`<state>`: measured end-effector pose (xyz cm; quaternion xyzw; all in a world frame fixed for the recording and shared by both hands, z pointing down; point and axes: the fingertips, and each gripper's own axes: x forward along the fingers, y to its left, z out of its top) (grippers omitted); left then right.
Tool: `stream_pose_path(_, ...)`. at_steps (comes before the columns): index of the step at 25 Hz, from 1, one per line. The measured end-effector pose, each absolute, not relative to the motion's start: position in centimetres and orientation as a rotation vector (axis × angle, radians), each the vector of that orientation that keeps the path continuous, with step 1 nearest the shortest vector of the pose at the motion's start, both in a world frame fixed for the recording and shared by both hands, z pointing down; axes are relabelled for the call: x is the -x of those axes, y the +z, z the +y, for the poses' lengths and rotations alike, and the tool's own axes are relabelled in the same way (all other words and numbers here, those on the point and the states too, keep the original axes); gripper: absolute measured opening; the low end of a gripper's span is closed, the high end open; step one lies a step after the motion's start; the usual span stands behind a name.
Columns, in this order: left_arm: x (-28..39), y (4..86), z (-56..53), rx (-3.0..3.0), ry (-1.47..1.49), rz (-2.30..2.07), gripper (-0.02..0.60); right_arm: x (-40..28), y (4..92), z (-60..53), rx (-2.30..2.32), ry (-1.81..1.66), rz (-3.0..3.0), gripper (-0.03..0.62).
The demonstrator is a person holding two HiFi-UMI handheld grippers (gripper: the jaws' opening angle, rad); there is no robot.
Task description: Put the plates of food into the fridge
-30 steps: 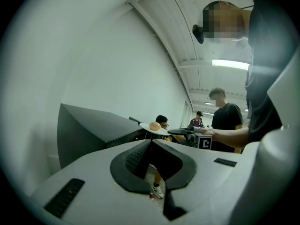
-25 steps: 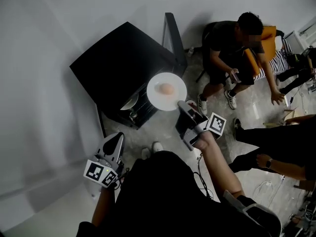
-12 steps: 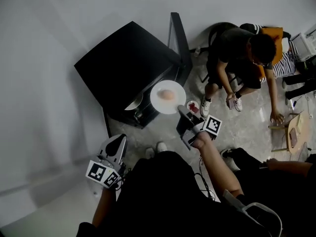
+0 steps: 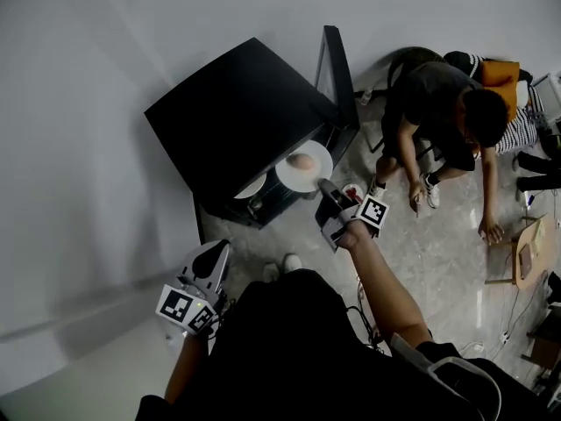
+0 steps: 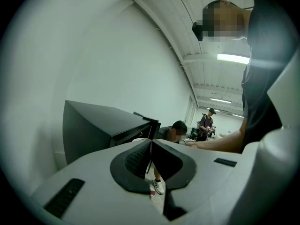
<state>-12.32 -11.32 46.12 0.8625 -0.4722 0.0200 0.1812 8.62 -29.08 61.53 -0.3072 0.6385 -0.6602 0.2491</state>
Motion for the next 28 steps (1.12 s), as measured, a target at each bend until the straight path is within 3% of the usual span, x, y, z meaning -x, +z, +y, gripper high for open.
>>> stream_pose_path(28, 13.8, 46.6, -12.6, -2.332, 0.054, -1.456, 0.025, -2.9, 66.7, -37.1, 0.902, -1.875, 1.785, 0.031)
